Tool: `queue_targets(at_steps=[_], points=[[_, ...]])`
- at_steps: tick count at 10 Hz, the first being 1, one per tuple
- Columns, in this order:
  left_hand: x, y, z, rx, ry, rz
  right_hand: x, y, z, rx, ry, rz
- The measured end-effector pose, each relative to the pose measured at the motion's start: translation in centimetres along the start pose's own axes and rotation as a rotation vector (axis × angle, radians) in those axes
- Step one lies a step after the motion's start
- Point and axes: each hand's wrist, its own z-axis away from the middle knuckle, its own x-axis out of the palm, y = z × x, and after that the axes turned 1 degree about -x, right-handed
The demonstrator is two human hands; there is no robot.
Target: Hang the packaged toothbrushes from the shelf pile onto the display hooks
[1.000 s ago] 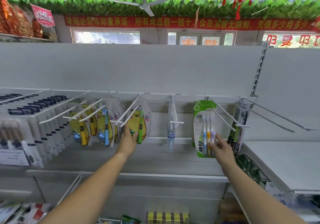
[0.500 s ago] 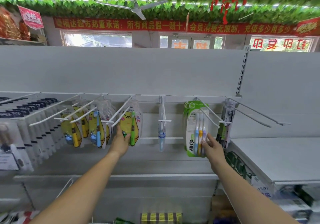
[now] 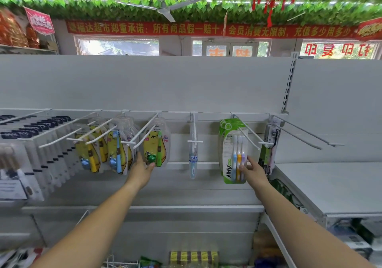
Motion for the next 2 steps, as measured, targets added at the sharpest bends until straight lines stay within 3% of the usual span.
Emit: queue_targets(at_steps=[2], points=[[-1.41, 1.14, 2.26, 0.037, -0.02, -0.083, -1.41, -1.02, 0.39, -0.095, 0.049, 0.199]])
